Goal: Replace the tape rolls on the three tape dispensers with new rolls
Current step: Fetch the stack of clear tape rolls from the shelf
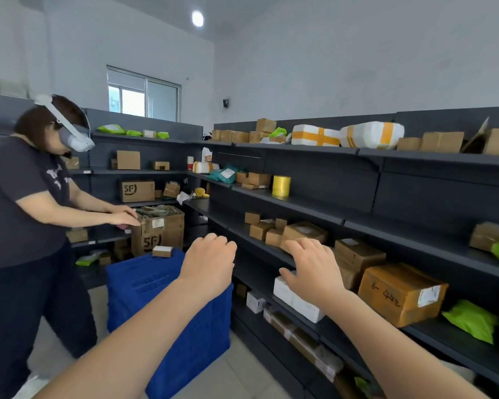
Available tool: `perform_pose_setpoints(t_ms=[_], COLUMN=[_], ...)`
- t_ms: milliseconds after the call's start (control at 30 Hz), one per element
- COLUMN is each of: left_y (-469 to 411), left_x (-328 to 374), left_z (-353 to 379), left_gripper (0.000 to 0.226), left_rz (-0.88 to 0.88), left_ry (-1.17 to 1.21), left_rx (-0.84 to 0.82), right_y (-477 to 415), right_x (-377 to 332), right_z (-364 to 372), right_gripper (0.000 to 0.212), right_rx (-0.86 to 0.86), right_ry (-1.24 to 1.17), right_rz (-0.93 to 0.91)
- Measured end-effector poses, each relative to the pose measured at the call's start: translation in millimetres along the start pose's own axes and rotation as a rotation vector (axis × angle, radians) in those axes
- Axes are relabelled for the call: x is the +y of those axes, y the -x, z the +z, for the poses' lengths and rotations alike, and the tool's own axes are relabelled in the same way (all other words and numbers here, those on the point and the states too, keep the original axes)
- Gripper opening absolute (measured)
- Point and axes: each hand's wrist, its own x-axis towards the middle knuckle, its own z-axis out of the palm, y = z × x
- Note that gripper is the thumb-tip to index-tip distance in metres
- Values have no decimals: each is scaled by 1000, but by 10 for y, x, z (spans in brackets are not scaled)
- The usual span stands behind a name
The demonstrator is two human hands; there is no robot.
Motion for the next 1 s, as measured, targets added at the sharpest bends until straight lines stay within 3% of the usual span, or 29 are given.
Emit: perform_pose_setpoints(t_ms=[467,1000], left_y=[-1878,-4136], left_x=[-929,-1130], left_z=[1206,2548], left_gripper=[28,37], left_rz=[109,66], left_ry=[32,80], left_rx=[8,28], right_y=[-1969,-4278], right_x=[57,1040], right_z=[724,1738], right_gripper=[53,52], right_rx=[-32,-22], right_ry=[69,101], right_rz=[110,66])
